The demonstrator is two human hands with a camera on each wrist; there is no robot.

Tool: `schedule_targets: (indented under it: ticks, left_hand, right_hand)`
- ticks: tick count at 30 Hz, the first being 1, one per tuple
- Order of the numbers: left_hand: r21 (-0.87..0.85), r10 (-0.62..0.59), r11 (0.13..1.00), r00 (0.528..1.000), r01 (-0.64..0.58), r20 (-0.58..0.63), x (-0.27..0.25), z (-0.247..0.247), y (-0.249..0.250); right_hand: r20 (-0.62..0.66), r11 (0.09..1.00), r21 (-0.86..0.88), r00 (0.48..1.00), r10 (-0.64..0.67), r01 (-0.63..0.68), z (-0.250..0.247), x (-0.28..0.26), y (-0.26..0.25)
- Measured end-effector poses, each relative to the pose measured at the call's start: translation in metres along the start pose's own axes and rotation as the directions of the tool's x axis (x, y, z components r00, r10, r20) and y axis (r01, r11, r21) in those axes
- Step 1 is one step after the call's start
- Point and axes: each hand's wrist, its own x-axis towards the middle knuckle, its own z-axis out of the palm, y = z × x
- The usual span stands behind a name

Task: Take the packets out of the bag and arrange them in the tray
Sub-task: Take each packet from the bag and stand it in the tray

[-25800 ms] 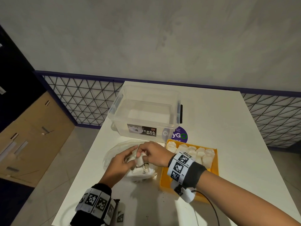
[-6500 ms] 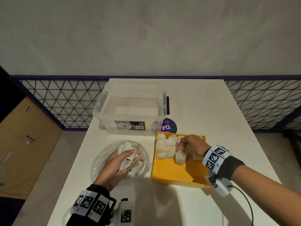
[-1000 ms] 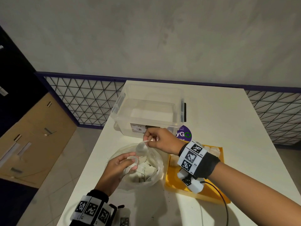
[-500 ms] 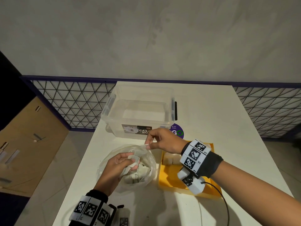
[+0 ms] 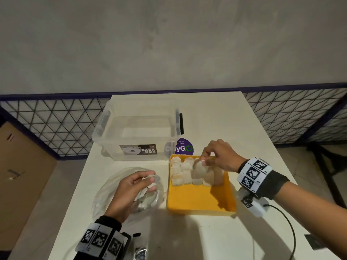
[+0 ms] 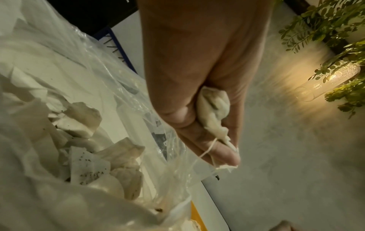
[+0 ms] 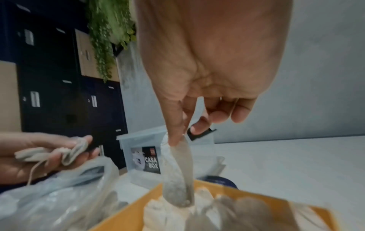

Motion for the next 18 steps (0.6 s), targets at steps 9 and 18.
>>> schedule_targets:
  ticks: [9, 18]
  left_hand:
    - [0.029, 0.001, 1.000, 1.000, 0.000, -0.016, -0.002, 0.000, -0.002]
    - [0.069, -0.036, 0.997, 0.999, 0.037, -0.020, -0.005, -0.003, -0.001]
  right_hand:
    - [0.031, 0.943, -0.267, 0.976, 0.214, -0.198, 0.034, -0.028, 0.036]
    - [-0.077, 0.868, -0.462, 0.984, 0.163, -0.180, 0.049, -0.021, 0.051]
